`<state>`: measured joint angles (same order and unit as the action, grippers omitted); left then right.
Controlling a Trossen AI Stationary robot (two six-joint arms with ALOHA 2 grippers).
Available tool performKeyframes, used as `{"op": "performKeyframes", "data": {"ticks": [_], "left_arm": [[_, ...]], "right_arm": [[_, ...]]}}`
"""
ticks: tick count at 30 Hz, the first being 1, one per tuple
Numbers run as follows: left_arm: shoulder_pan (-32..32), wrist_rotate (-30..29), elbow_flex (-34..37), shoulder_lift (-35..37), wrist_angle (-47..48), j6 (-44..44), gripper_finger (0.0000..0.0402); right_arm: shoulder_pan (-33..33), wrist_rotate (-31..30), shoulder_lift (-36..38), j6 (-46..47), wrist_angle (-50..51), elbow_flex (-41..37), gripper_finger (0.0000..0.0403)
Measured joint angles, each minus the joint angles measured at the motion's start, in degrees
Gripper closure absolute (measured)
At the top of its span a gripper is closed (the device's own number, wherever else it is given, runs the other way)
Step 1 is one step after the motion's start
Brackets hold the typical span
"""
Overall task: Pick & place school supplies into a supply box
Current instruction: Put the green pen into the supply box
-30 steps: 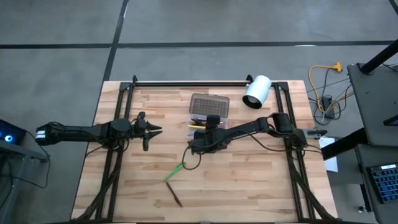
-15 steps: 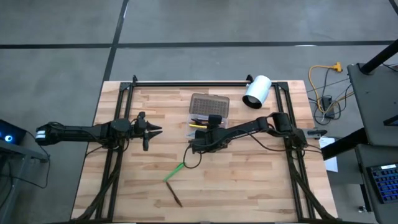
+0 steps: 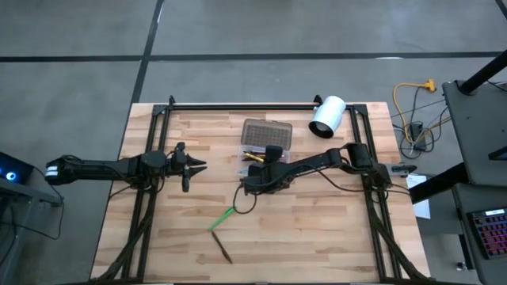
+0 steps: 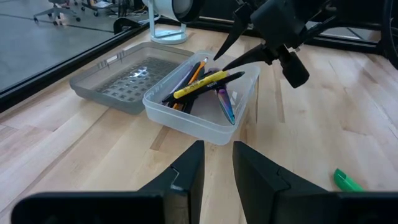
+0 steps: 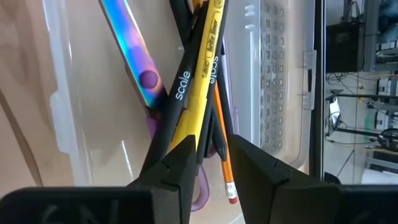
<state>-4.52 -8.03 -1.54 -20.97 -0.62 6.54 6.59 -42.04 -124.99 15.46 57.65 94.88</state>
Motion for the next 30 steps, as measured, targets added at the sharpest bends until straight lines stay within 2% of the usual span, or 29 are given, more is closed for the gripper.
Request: {"op": "performKeyframes", "data": {"ticks": [16, 24, 30], "left_arm": [[0.01, 0.0, 0.0, 0.0, 0.0, -0.01, 0.0332], [-0.01, 0.0, 0.02, 0.0, -0.02, 0.01, 0.0332], [0.0, 0.0, 0.0, 0.0, -0.01, 0.01, 0.0332]], "right_arm": [[2.17, 0.66, 0.15, -0.46, -0.57, 3.99, 0.0331], [4.11, 0.74, 0.15, -5.38, -6.64, 4.34, 0.0324], [5.19, 4.64, 0.17, -9.95, -11.93, 4.34, 0.0329]]}}
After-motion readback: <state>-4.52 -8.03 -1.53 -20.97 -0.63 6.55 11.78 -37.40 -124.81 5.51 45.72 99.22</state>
